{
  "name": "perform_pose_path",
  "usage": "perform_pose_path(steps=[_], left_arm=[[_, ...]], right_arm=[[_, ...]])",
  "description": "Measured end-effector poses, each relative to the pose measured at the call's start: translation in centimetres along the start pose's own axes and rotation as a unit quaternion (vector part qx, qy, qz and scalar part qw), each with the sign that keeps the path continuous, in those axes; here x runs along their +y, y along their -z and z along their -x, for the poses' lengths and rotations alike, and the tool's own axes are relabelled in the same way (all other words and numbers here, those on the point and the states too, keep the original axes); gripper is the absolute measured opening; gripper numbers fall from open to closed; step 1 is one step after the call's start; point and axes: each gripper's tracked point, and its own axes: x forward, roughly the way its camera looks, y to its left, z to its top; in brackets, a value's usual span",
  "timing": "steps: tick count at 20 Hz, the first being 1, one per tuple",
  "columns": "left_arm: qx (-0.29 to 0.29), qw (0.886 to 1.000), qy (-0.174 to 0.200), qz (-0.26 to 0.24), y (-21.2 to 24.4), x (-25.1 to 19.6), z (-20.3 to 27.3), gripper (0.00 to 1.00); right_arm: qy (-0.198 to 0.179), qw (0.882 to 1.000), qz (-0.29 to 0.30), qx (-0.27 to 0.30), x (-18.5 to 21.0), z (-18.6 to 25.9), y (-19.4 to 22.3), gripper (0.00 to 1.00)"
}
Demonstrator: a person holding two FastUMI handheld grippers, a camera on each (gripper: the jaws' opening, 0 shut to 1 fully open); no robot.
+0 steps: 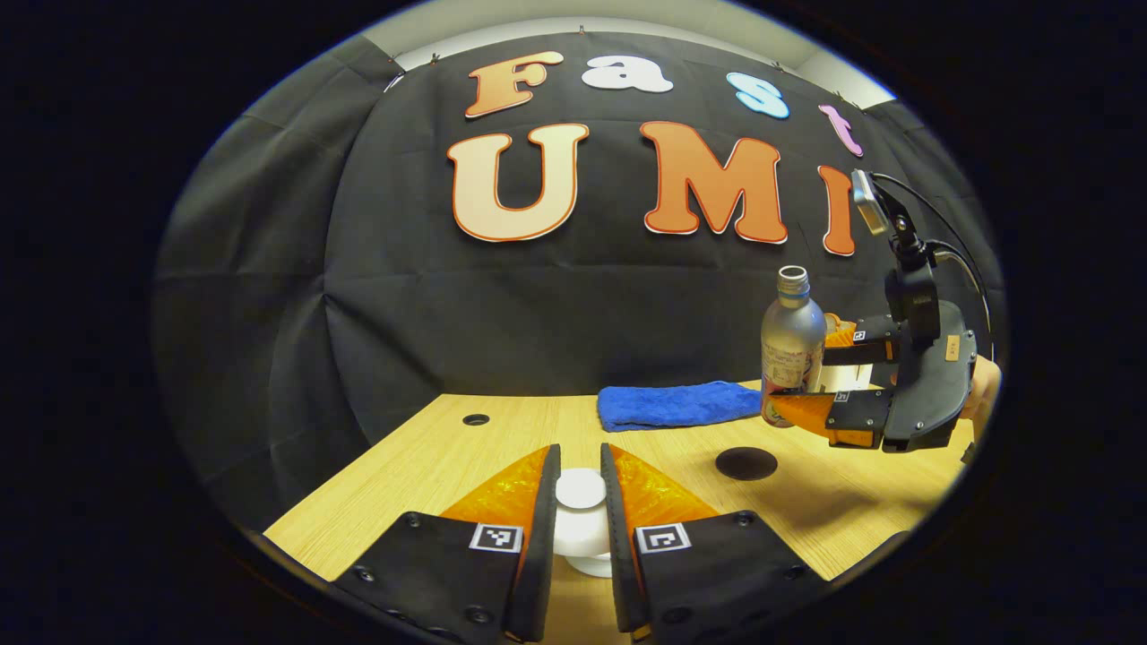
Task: Open the teacup lid with one hand, grasp the water bottle and pour water into the teacup with the other hand; after pouring, place the water bottle on the coaster and then close the teacup lid.
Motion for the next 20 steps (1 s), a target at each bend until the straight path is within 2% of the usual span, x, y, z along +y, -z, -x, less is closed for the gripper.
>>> perform_pose_path(steps=[5,7,8,12,15,16,17,18,20], left_arm=[[0.012,1.000,0.009,0.004,1.0,-1.4,-0.9,0.34],[0.015,1.000,0.009,0.005,1.3,-1.6,-1.2,0.36],[0.018,1.000,0.010,0.006,1.6,-1.9,-1.3,0.32],[0.032,0.999,0.011,0.008,2.6,-2.1,-1.9,0.32],[0.037,0.999,0.011,0.010,3.2,-1.9,-2.3,0.32],[0.040,0.999,0.010,0.011,3.4,-1.8,-2.4,0.32],[0.044,0.999,0.009,0.012,3.6,-1.7,-2.5,0.28],[0.047,0.999,0.009,0.014,3.8,-1.6,-2.7,0.32],[0.051,0.999,0.008,0.017,4.4,-1.5,-3.0,0.32]], right_arm=[[-0.004,0.996,-0.084,0.010,-0.1,-1.2,1.4,0.79],[-0.017,0.991,-0.130,0.022,0.4,-2.1,2.4,0.78],[-0.025,0.988,-0.149,0.028,0.5,-2.5,2.9,0.78],[-0.045,0.974,-0.214,0.057,1.7,-4.7,5.3,0.79],[-0.047,0.970,-0.228,0.075,2.1,-5.9,7.1,0.76],[-0.044,0.969,-0.228,0.082,2.3,-6.4,7.7,0.79],[-0.043,0.968,-0.229,0.089,2.4,-6.7,8.1,0.79],[-0.046,0.967,-0.232,0.093,2.6,-6.9,8.7,0.79],[-0.053,0.965,-0.234,0.101,3.3,-7.2,9.5,0.79]])
